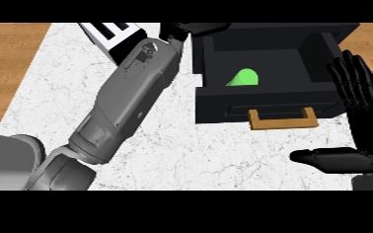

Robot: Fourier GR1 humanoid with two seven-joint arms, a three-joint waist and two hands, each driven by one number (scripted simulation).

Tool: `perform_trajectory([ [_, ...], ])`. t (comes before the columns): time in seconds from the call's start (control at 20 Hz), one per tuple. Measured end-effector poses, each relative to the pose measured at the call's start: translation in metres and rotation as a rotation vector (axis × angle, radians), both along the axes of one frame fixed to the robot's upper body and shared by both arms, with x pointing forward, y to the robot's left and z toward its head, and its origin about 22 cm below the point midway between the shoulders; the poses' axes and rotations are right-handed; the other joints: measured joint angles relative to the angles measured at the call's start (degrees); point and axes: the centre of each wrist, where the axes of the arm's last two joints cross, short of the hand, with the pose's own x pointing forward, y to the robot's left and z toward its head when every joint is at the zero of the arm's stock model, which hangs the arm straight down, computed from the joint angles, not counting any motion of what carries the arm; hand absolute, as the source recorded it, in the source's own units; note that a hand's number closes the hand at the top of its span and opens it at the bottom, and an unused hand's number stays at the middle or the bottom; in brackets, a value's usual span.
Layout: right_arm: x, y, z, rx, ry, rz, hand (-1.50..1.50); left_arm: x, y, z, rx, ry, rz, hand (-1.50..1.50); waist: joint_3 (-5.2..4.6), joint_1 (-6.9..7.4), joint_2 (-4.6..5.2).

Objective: Pick up the cup, place it into the drawer and close the drawer

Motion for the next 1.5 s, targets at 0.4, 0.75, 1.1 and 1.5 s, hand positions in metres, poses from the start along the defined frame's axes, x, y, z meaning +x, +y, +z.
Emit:
perform_trajectory([
  [0.4, 0.002, -0.006, 0.0, 0.001, -0.005, 0.016, -1.5, -0.004, -0.016, -0.013, 0.08, 0.038, 0.014, 1.5, 0.03, -1.1, 0.11],
  [0.75, 0.011, -0.004, 0.004, 0.001, -0.011, 0.024, -1.5, -0.007, -0.02, -0.032, 0.221, 0.081, 0.032, -1.5, 0.04, -1.96, 0.43],
  [1.1, 0.009, -0.004, 0.006, 0.002, -0.016, 0.041, -1.5, -0.016, -0.028, -0.048, 0.348, 0.105, 0.058, -1.5, 0.05, -2.92, 0.55],
  [1.5, 0.011, -0.003, 0.006, 0.083, -0.022, 0.124, -1.5, -0.022, -0.035, -0.045, 0.294, 0.034, 0.078, -1.5, 0.04, -2.57, 0.58],
])
